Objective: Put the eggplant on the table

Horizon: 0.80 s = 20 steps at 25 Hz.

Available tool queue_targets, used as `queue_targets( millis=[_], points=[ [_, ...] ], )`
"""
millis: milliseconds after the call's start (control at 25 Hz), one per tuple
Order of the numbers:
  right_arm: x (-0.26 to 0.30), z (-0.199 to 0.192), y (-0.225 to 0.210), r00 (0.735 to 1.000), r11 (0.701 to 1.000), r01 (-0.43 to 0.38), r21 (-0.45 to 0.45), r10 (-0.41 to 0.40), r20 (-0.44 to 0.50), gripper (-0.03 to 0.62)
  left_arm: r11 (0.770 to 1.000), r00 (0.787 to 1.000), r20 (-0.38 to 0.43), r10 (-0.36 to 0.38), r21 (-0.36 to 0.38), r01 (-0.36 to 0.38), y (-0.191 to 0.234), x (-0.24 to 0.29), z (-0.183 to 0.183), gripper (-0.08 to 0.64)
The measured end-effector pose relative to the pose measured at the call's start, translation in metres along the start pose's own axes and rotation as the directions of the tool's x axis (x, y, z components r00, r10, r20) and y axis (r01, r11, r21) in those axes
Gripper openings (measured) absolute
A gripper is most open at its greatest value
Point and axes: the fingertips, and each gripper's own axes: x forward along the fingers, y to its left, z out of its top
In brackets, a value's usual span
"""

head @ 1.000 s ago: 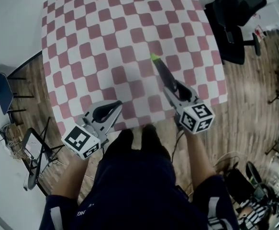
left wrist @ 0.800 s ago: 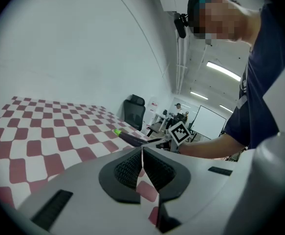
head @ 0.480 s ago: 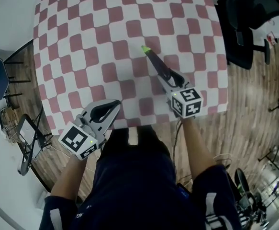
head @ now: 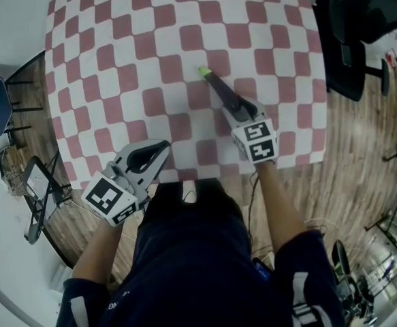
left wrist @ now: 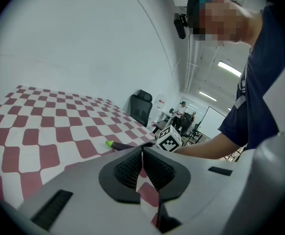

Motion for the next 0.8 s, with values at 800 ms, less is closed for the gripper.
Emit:
queue_targets(
  millis=[800],
  points=[
    [-0.043, 0.031, 0.012, 0.995, 0.999, 0.048, 0.022, -0.05, 0.086, 0.252, 0.999, 0.999, 0.038, -0.005, 0.043, 0.003, 0.001, -0.029, 0.013, 0.032]
  ],
)
